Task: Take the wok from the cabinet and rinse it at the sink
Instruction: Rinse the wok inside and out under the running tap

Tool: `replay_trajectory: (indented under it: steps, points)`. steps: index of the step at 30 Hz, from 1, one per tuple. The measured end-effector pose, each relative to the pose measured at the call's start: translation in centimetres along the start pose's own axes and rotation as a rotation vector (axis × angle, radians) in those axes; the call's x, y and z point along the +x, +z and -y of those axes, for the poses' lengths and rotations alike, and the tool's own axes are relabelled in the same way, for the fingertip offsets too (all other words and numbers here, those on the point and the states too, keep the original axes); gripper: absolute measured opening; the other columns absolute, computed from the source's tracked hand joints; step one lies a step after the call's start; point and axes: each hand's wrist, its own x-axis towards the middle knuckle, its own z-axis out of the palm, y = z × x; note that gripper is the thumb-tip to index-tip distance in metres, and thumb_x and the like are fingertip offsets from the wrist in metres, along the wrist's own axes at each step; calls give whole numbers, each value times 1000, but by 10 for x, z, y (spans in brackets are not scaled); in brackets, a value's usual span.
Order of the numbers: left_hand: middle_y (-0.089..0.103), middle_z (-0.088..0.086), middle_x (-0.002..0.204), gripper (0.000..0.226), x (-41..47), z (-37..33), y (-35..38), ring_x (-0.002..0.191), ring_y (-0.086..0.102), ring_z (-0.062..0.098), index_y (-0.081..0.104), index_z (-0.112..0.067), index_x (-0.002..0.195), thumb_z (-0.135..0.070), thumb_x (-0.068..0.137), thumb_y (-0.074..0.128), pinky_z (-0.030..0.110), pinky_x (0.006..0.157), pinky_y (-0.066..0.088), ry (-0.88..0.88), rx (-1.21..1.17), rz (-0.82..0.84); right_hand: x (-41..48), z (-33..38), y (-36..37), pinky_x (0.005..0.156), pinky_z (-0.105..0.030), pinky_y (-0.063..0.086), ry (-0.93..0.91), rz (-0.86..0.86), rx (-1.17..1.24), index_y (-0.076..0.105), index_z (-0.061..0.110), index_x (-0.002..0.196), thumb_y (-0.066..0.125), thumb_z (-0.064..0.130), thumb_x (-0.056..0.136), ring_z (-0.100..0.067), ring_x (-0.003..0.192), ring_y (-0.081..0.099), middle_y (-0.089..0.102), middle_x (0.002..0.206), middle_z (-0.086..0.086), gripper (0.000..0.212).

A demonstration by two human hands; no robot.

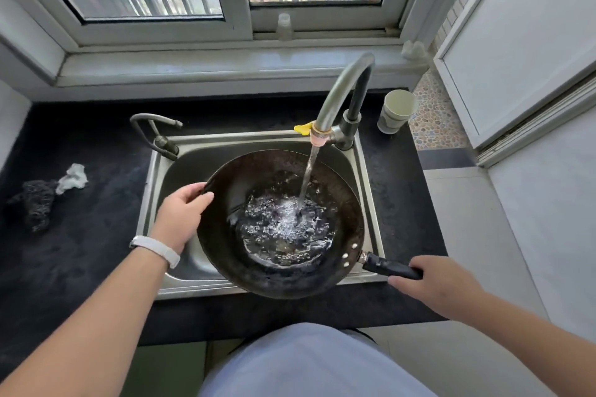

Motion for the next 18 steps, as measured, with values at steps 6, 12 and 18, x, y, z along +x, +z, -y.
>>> replay_trajectory:
  steps: [6,12,18]
  points:
    - [70,0,114,44,-3,0,-11,109,65,19,65,-26,120,3,87,63,37,97,50,20,30,44,10,6,-8,51,-26,35,-40,71,37,57,22,64,64,65,77,-10,50,49,53,56,2,45]
    - [60,-1,132,59,-12,6,-16,122,56,14,49,-17,142,6,89,59,33,105,42,32,25,62,11,10,-12,49,-24,32,-22,171,97,56,24,62,70,58,78,-8,45,43,48,52,6,41]
    - [60,3,134,53,-9,9,-18,125,55,18,52,-14,141,2,91,58,36,109,41,-2,35,52,12,15,-12,43,-24,31,14,311,206,57,17,68,72,52,80,-9,41,39,43,51,6,40]
